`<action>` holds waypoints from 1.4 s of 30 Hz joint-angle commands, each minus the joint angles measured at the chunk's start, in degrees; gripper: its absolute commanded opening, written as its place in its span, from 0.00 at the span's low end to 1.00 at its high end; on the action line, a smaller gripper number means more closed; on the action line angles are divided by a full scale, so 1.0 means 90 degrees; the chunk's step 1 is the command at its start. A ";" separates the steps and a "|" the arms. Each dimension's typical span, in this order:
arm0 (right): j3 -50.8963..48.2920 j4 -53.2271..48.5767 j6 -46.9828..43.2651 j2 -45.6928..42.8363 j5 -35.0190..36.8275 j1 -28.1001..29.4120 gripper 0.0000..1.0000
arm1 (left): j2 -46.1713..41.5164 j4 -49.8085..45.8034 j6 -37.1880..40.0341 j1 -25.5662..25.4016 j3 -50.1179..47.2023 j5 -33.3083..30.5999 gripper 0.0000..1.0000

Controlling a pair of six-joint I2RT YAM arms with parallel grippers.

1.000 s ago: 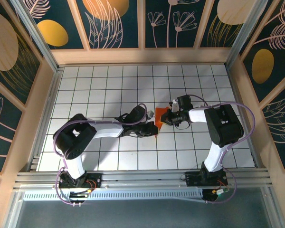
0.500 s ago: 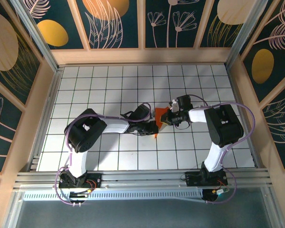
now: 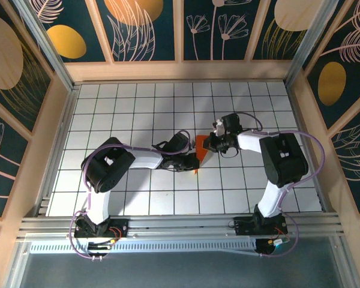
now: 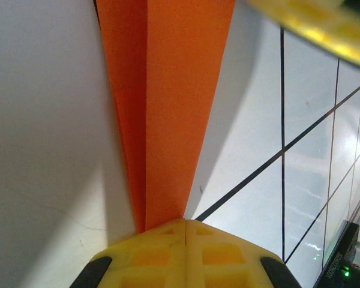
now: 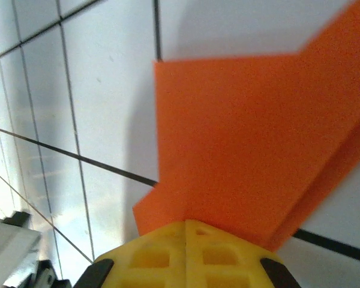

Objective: Fold a paper plane with a square sheet of paper (fold left side to right side)

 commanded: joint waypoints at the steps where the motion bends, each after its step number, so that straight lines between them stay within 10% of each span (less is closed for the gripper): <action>1: 0.0269 -0.0075 -0.0192 -0.0005 0.0085 -0.0115 0.00 | 0.0184 -0.0301 0.0051 -0.0029 -0.0163 -0.0188 0.00; 42: 0.0313 -0.0389 -0.0423 0.0934 0.0552 -0.0375 0.00 | 0.0707 -0.0671 0.0534 0.0193 0.1224 0.0449 0.00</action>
